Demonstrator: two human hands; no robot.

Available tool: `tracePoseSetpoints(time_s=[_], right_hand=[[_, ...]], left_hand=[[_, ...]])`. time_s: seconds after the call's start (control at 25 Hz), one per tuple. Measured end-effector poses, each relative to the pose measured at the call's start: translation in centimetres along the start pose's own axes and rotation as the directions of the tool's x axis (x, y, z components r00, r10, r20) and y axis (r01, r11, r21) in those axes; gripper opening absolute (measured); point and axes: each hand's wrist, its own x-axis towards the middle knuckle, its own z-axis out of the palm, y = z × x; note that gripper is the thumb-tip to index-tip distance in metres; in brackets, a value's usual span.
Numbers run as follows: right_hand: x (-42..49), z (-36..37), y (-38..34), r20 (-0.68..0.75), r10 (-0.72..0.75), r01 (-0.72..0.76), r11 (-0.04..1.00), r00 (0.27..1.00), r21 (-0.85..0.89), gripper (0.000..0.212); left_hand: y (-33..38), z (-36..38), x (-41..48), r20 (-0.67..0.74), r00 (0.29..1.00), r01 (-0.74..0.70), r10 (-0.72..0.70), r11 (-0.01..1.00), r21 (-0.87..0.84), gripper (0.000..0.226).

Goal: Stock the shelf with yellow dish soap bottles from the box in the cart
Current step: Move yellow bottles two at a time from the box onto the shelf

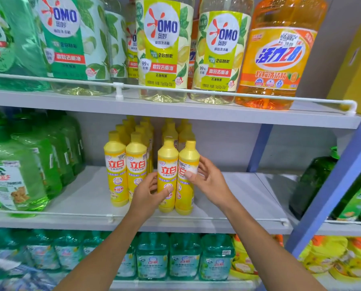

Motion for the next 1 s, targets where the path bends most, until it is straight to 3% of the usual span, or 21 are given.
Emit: tracePoseSetpoints(time_s=[0.12, 0.32, 0.52, 0.76, 1.0], right_hand=[[-1.1, 1.9, 2.0, -0.191, 0.007, -0.028, 0.994, 0.981, -0.104, 0.065], [-0.7, -0.2, 2.0, 0.023, 0.046, -0.044, 0.996, 0.999, -0.082, 0.058], [-1.9, 1.4, 3.4, -0.115, 0.098, -0.114, 0.984, 0.988, -0.138, 0.064], [-1.5, 0.3, 4.7, -0.033, 0.124, -0.128, 0.98, 0.992, -0.155, 0.058], [-0.7, 1.6, 5.8, -0.173, 0.085, -0.12, 0.971, 0.981, -0.205, 0.054]], left_hand=[[-0.1, 0.3, -0.2, -0.019, 1.0, -0.007, 0.007, 1.0, -0.002, 0.057], [-0.4, 0.3, 0.1, 0.001, 1.0, -0.007, 0.007, 1.0, 0.015, 0.057], [-0.5, 1.2, -0.3, -0.045, 0.999, -0.028, 0.03, 0.999, 0.034, 0.053], [-1.4, 1.5, 0.0, -0.097, 0.995, 0.02, -0.014, 0.998, 0.062, 0.056], [-2.0, 2.6, 1.3, -0.171, 0.985, 0.033, 0.002, 0.978, 0.204, 0.056]])
